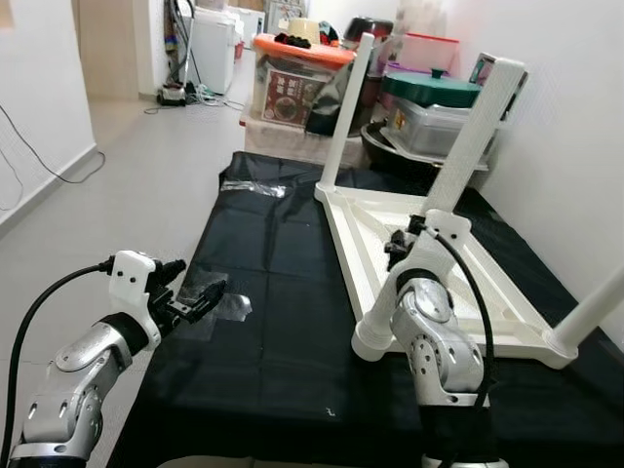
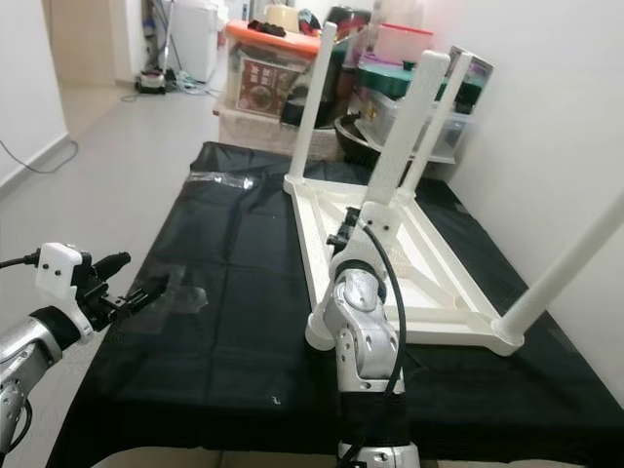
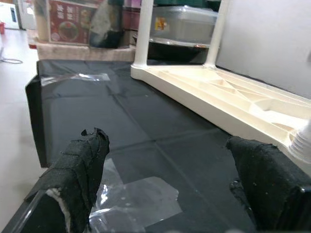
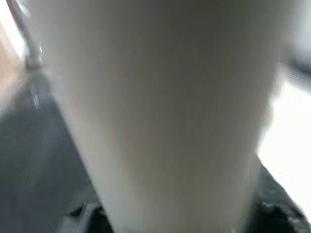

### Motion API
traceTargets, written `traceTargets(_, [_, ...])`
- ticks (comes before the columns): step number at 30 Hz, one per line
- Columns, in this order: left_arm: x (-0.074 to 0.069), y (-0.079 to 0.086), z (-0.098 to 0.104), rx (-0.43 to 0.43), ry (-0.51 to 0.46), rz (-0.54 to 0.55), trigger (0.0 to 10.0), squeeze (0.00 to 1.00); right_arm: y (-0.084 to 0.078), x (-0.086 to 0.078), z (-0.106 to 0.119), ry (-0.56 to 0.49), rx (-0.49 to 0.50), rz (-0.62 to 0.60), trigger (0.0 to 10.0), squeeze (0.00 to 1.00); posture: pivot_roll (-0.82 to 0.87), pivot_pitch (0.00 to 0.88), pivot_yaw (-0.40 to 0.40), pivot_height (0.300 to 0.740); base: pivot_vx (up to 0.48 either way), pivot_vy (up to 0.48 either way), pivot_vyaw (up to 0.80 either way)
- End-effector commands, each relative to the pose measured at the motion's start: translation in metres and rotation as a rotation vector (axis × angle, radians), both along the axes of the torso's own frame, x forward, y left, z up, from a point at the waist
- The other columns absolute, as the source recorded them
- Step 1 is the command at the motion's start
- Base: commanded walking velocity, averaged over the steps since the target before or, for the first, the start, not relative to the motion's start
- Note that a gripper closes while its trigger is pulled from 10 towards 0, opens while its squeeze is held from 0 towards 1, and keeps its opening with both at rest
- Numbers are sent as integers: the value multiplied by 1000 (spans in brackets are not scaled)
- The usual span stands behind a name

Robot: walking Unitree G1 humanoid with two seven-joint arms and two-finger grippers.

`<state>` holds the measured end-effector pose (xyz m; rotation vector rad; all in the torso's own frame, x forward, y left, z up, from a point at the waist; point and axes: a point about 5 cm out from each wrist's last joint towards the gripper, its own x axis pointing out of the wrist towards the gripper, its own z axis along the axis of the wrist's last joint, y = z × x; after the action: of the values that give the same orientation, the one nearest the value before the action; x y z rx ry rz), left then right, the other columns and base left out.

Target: Building children table

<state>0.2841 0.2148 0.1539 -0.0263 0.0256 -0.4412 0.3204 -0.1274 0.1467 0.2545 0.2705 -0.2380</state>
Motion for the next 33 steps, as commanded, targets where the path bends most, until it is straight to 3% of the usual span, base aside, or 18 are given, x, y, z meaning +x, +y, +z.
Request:
traceTargets(1, [1,-3,-1,6,1,-12,10000,0,-8,-2,-13,69,41,-33,10000,1000,133,0,-149,740,0,0,0])
traceTargets(9, [2,-4,-1,4,2,-15,10000,0,-12,4,16,-73,54,2,10000,1000,126,0,-148,740,0,0,0])
traceTargets(17, [2,-5,-1,1,0,-17,10000,0,-20,6,19,-106,50,10,10000,1000,123,0,-150,740,0,0,0])
traceTargets(18, [2,-5,-2,1,0,-17,10000,0,-17,5,19,-120,69,30,0,1000,124,0,-149,740,0,0,0])
traceTargets(24, [2,-5,-2,3,1,-17,10000,0,-8,1,11,-104,111,75,0,1000,127,0,-150,740,0,0,0])
traceTargets(33, [1,-4,-2,5,3,-18,10000,0,-20,6,11,-101,73,33,0,1000,127,0,-150,740,0,0,0])
